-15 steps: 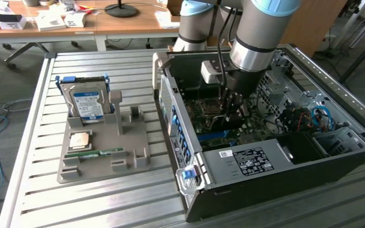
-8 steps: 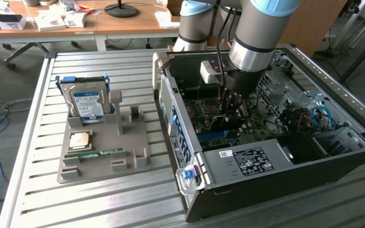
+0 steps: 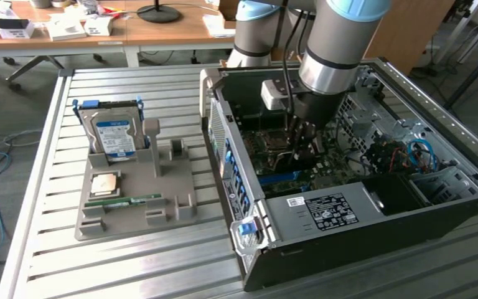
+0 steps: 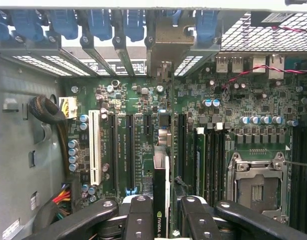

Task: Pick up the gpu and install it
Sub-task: 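Insert the gpu into the slot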

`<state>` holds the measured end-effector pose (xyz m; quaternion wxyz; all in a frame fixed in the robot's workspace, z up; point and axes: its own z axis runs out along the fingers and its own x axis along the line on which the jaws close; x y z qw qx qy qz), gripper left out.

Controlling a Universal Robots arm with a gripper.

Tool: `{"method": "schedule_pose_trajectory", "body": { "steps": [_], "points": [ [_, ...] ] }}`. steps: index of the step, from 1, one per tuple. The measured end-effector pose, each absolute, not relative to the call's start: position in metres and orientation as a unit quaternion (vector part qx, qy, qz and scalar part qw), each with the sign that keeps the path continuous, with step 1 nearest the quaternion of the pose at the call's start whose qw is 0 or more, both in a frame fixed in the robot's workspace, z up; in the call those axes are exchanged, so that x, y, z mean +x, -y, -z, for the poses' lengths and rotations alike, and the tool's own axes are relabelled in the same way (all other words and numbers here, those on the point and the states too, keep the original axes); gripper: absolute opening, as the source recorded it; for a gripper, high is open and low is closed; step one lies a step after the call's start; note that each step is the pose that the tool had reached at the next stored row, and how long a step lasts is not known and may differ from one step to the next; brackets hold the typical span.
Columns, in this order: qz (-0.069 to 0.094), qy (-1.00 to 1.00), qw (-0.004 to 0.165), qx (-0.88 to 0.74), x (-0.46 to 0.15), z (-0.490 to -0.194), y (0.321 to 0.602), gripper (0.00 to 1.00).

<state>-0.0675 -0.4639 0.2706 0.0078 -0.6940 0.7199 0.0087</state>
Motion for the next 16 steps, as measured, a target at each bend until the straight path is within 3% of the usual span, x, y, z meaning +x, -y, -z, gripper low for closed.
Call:
{"method": "schedule_pose_trajectory", "body": {
  "steps": [16],
  "points": [
    [-0.009,-0.72,0.008,-0.694,-0.0683,-0.2667,0.4627,0.26]
  ]
}}
